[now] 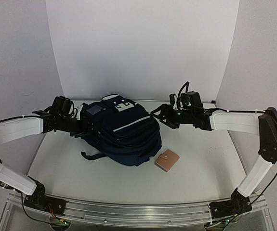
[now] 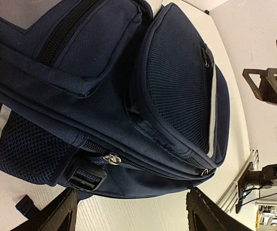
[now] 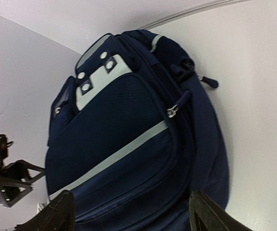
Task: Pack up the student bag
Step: Adjust the student bag at the center of the board.
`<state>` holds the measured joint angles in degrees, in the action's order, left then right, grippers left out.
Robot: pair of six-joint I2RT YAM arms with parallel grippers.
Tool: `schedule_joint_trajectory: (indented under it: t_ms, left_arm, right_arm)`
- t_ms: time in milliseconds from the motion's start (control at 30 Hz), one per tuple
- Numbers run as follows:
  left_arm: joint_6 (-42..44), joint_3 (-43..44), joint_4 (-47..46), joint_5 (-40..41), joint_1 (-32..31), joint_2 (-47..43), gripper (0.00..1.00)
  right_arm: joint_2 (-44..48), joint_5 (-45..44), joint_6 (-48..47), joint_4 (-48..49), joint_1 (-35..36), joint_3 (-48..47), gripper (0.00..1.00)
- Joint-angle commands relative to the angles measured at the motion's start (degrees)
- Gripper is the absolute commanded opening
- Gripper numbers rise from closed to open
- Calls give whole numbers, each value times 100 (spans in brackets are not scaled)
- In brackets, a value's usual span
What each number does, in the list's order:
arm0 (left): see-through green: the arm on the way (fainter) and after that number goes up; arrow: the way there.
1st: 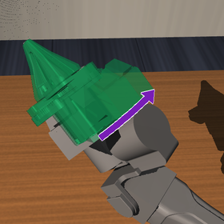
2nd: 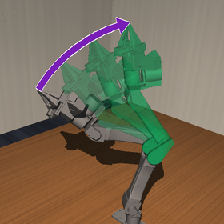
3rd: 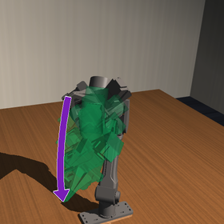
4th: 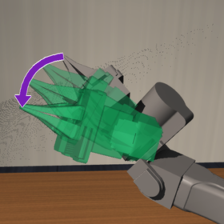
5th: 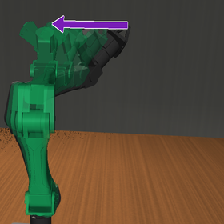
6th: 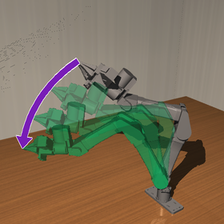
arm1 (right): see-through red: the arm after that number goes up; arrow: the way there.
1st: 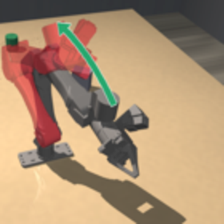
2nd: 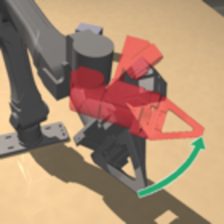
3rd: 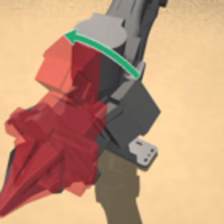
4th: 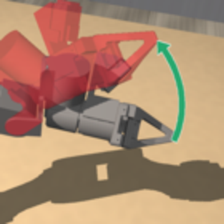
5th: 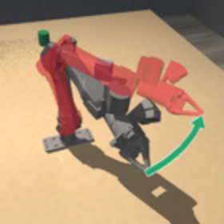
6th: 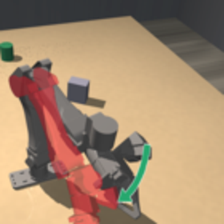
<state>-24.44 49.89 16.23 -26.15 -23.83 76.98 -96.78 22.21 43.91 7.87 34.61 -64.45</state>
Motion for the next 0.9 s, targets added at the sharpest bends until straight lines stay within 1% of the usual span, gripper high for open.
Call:
schedule_joint_trajectory:
  t_ms: [0, 100, 233, 367, 433, 667, 767, 867]
  left_arm:
    - [-138, 21, -997, -369, 56, 253, 76]
    - [-344, 156, -1298, -636, 94, 529, 76]
    - [-401, 296, -1364, -674, 96, 911, 75]
    - [-343, 450, -1345, -808, 98, 1206, 80]
    - [-333, 492, -1380, -892, 96, 1297, 80]
    - [-312, 520, -1583, -1274, 98, 1447, 80]
    - [-304, 484, -1580, -1342, 97, 1438, 80]
    - [-214, 388, -1558, -1277, 97, 1298, 81]
  right_arm:
    - [-11, 600, 887, 616, 368, 317, 58]
    - [-143, 570, 1090, 781, 569, 438, 57]
    - [-222, 348, 1353, 955, 722, 595, 55]
    - [-211, 76, 1542, 1006, 825, 750, 56]
    - [-223, 0, 1629, 1015, 868, 794, 56]
    - [-609, -52, 1533, 1091, 917, 551, 56]
    - [-754, -82, 1436, 1178, 915, 372, 51]
    - [-814, -154, 1369, 1224, 916, 199, 41]
